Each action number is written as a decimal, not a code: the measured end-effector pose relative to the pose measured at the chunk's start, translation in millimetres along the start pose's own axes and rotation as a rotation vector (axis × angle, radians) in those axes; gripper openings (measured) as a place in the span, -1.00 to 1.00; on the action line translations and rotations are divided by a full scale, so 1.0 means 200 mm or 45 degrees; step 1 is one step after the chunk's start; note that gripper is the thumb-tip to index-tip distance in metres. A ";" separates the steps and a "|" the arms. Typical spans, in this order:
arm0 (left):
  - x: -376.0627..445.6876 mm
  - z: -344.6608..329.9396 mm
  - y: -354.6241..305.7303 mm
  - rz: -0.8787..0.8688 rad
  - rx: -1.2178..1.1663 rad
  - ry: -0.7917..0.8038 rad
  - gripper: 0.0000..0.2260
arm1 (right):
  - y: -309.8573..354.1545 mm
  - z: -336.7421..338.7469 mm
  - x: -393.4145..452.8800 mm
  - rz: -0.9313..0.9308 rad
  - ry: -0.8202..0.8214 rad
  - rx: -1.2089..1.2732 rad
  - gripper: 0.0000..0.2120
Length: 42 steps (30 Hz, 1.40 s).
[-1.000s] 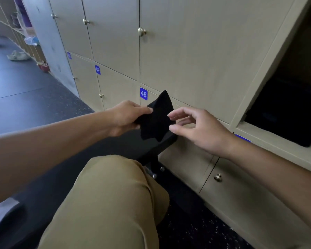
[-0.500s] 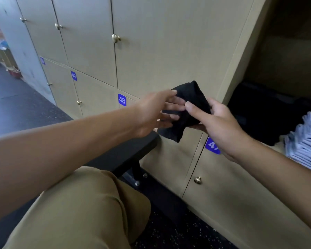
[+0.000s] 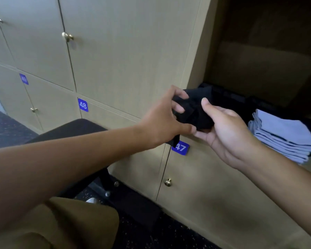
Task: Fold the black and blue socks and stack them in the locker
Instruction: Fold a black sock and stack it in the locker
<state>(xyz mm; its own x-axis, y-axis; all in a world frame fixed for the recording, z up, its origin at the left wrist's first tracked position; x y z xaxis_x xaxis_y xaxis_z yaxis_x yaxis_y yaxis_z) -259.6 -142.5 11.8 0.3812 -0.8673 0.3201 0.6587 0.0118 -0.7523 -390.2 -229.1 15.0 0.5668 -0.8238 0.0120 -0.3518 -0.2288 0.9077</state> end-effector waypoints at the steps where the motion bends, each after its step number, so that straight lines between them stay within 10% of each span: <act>1: 0.00 -0.03 0.00 -0.050 0.010 -0.003 -0.42 | 0.00 0.02 0.00 0.005 -0.027 -0.015 -0.66; 13: 0.05 -0.14 0.13 -0.047 -0.076 0.032 -0.78 | 0.02 0.18 -0.03 0.030 0.014 -0.335 -0.74; 22: 0.13 -0.10 0.08 0.196 -0.276 -0.052 -0.69 | 0.04 0.25 -0.03 0.113 -0.079 -0.837 -0.72; 30: 0.12 -0.20 -0.03 0.264 -0.257 0.048 -0.79 | 0.01 0.20 -0.04 0.199 -0.120 -0.767 -0.40; 42: 0.13 -0.27 -0.15 0.263 -0.666 0.193 -0.72 | 0.12 0.25 -0.08 0.053 -0.106 -0.555 -0.65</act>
<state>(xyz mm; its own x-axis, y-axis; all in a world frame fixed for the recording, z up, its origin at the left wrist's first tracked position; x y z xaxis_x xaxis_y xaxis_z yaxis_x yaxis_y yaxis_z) -304.2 -191.8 10.7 0.3456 -0.9350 0.0794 0.1575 -0.0256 -0.9872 -444.4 -246.3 15.0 0.4907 -0.8706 0.0351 -0.0163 0.0310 0.9994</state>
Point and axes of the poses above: each hand's wrist, its own x-axis towards the middle knuckle, its own z-axis out of the back of the hand, y = z × x, the point moved 1 cm from there along x, towards the middle knuckle, and after that the axes turned 14 degrees about x, right-handed, at the moved point
